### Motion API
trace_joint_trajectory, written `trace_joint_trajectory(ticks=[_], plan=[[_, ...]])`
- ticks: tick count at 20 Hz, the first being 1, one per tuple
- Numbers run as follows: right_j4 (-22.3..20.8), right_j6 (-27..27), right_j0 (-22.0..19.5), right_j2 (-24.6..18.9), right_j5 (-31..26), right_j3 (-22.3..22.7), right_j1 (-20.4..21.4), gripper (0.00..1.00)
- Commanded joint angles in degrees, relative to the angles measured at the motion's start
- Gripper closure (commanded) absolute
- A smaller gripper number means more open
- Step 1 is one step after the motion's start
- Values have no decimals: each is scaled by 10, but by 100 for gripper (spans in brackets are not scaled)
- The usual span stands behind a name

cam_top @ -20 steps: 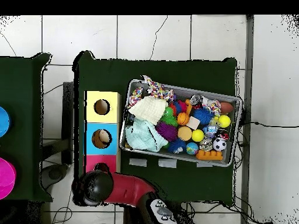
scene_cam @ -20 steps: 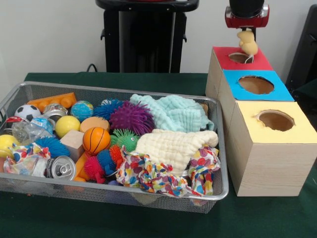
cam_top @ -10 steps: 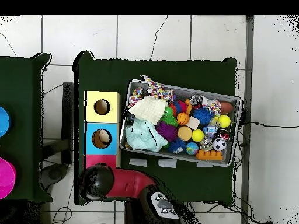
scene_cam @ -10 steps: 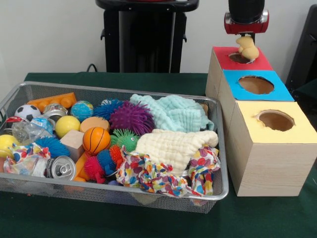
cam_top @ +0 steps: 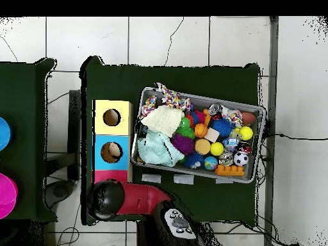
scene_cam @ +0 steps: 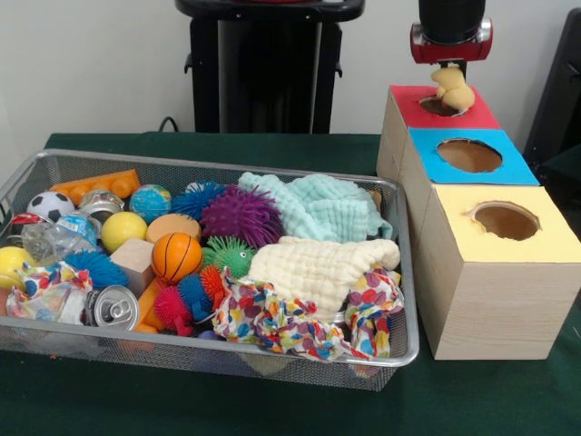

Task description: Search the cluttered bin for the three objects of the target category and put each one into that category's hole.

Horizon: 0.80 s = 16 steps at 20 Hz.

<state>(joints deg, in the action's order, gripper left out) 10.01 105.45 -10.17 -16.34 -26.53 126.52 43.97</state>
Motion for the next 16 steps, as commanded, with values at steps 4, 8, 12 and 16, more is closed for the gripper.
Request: trace_joint_trajectory(ticks=[4,8,12,16], plan=[[-38,48,-22,40,10,-92,-14,100],[-48,42,-28,40,16,-91,-15,100],[-57,38,-34,41,19,-94,-18,100],[-65,36,-35,44,16,-95,-16,100]])
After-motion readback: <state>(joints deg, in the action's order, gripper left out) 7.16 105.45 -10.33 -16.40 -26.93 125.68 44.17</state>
